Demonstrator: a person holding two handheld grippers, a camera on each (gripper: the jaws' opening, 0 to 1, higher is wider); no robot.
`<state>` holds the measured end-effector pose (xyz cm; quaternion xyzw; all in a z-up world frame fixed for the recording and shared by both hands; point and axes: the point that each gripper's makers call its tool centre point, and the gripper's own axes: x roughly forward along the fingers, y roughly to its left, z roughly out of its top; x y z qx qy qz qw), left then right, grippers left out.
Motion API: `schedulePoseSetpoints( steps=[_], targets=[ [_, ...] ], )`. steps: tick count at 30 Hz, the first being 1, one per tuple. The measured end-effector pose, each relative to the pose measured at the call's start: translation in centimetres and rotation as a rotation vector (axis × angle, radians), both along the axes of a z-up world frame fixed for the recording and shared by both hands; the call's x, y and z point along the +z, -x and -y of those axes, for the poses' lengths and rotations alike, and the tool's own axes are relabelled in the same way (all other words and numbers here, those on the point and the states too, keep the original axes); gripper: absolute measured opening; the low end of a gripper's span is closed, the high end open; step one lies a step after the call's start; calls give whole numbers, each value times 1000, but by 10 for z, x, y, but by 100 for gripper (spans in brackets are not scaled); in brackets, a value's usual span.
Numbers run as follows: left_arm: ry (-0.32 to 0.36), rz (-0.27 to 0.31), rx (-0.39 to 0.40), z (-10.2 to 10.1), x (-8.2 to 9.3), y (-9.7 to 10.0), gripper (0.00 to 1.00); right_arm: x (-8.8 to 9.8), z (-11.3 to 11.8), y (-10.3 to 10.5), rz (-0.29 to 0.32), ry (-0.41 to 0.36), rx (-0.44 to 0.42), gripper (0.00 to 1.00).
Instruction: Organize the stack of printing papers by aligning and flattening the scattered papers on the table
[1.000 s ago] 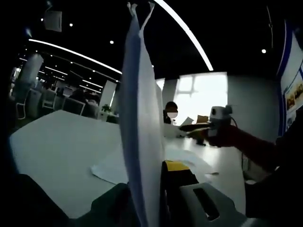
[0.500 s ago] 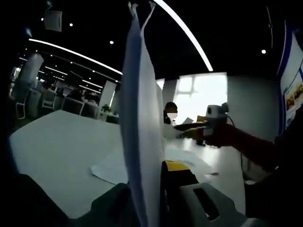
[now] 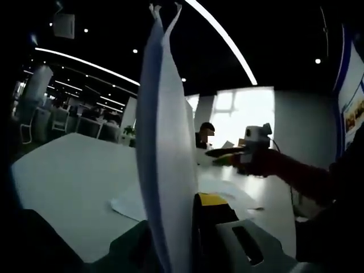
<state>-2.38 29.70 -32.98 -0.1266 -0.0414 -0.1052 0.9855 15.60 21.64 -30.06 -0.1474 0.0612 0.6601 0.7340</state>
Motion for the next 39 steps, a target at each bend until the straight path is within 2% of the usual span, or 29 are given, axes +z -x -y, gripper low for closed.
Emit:
schedulePoseSetpoints(
  steps=[12, 18, 39],
  targets=[
    [7, 2, 12, -3, 0, -1, 6, -1, -15, 0, 6, 11, 28, 49],
    [12, 5, 14, -4, 1, -1, 6, -5, -22, 7, 6, 21, 44, 49],
    [21, 10, 12, -8, 1, -1, 6, -14, -46, 5, 20, 57, 98, 50]
  ],
)
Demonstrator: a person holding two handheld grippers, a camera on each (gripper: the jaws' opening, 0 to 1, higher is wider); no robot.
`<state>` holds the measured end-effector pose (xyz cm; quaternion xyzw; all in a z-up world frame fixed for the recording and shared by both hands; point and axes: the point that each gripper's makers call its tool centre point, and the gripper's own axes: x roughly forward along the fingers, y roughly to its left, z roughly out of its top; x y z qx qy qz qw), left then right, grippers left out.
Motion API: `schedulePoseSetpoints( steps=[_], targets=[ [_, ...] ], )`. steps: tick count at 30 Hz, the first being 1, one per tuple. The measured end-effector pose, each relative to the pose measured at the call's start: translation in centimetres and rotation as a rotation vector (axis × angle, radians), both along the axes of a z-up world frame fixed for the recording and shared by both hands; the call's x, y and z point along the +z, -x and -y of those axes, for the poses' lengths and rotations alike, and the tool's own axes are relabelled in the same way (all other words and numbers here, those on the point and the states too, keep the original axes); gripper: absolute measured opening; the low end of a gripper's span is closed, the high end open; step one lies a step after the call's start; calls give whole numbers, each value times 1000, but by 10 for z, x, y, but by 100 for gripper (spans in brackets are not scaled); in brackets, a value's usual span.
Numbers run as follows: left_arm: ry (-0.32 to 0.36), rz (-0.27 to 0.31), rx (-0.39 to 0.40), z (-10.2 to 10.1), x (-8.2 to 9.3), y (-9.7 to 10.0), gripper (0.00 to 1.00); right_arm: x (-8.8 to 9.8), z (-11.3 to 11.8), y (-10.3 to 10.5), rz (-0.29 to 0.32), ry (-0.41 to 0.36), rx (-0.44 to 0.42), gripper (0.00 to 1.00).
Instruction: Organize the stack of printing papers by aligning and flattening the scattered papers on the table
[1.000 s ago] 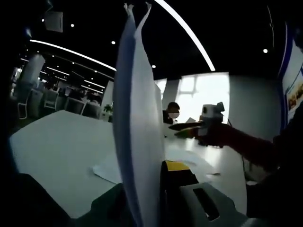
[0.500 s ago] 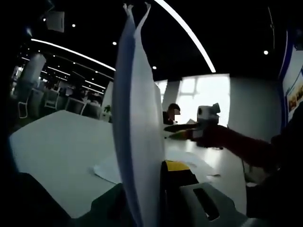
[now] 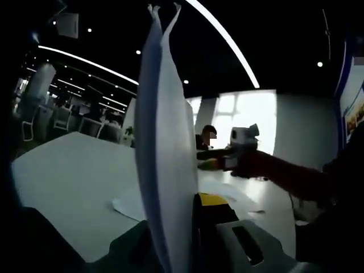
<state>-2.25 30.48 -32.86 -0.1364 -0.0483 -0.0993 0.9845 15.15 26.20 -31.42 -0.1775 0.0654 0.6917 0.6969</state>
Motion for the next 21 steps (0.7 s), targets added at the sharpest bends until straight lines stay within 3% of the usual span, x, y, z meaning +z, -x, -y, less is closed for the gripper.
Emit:
schedulePoseSetpoints(
  steps=[13, 21],
  targets=[
    [5, 2, -5, 4, 1, 1, 6, 2, -14, 0, 16, -16, 6, 52],
    [7, 4, -7, 4, 1, 1, 6, 0, -21, -3, 25, -13, 14, 48]
  ],
)
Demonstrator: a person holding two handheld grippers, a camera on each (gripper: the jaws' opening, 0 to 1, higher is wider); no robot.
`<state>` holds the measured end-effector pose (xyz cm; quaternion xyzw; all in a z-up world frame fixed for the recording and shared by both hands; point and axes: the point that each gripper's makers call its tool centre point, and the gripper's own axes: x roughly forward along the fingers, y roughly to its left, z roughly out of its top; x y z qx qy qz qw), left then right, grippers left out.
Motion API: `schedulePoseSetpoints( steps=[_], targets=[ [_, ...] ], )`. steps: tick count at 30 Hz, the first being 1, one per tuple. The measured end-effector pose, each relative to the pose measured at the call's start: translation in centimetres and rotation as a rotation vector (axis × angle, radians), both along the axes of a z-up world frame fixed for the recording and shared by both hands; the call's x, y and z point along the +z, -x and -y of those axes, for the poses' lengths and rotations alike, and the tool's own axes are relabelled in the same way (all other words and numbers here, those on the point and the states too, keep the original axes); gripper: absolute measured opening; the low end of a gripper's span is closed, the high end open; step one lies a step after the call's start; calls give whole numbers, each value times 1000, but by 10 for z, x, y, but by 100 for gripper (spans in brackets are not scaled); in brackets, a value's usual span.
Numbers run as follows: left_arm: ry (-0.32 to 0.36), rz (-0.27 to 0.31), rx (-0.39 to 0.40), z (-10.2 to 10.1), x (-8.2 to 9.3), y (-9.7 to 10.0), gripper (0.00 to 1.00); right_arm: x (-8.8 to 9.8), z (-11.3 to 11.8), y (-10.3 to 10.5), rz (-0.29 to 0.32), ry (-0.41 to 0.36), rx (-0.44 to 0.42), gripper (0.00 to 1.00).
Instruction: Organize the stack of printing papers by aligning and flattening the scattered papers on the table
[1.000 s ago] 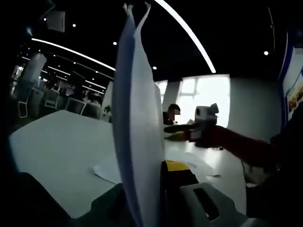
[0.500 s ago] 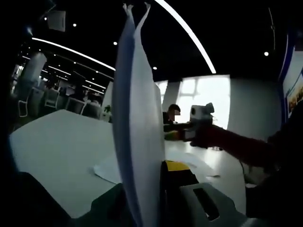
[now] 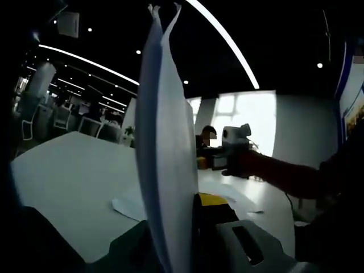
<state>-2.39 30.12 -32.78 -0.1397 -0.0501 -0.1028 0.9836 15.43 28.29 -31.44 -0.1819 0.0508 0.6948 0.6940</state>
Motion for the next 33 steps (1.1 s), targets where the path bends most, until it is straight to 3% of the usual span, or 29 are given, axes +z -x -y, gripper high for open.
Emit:
schedulePoseSetpoints(
  steps=[6, 12, 18, 25, 29, 33],
  targets=[
    [-2, -1, -1, 5, 0, 1, 6, -14, 2, -2, 18, 65, 3, 49],
    [-4, -8, -3, 7, -1, 2, 6, -17, 6, 10, 39, 99, 46, 52],
    [1, -14, 1, 4, -2, 2, 6, -15, 33, 10, 75, 137, 116, 54],
    [7, -17, 1, 4, -3, 2, 7, -36, 62, 4, 109, 227, 167, 57],
    [19, -6, 4, 2, -1, 3, 7, -22, 69, -2, 96, 185, 174, 57],
    [15, -13, 7, 3, -2, 2, 7, -12, 79, -7, 144, 210, 209, 57]
  ],
)
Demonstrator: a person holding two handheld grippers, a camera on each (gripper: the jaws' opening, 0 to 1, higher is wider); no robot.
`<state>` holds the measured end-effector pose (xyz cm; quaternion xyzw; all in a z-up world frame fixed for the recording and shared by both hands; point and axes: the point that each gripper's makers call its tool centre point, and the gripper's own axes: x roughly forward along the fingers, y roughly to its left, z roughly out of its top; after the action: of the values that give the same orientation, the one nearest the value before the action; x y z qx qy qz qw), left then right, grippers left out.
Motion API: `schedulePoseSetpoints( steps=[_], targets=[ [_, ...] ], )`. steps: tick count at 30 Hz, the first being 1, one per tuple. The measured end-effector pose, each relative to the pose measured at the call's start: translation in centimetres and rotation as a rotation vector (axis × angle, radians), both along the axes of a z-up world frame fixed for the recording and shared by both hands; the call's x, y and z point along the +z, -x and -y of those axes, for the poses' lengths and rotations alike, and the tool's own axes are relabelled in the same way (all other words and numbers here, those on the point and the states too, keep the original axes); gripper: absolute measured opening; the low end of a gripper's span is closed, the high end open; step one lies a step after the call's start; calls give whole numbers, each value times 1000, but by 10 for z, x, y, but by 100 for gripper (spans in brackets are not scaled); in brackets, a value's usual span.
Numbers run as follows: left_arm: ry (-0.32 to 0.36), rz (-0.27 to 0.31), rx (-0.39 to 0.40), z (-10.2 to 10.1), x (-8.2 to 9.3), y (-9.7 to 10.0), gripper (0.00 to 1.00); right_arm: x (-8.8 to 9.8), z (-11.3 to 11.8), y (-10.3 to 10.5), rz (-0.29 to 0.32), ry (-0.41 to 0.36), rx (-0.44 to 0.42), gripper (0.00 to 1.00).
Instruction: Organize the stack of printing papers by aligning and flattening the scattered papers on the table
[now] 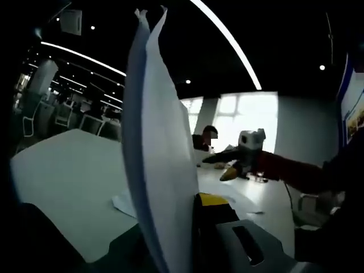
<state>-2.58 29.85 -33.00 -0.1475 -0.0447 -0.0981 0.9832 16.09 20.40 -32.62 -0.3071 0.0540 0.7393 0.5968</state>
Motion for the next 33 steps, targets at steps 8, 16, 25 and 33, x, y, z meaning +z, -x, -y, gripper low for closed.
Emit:
schedulePoseSetpoints(
  steps=[8, 16, 25, 33],
  targets=[
    [-5, -7, 12, -5, -2, -3, 7, 39, 7, 1, 69, -15, 111, 57],
    [4, 7, 24, -18, -2, -6, 7, 54, -11, 12, 96, 27, 141, 53],
    [3, 20, 17, -21, -1, -5, 7, 67, -27, 21, 119, 36, 131, 54],
    [7, 13, 6, -19, -2, -5, 7, 30, -51, 17, 84, 60, 116, 54]
  ],
)
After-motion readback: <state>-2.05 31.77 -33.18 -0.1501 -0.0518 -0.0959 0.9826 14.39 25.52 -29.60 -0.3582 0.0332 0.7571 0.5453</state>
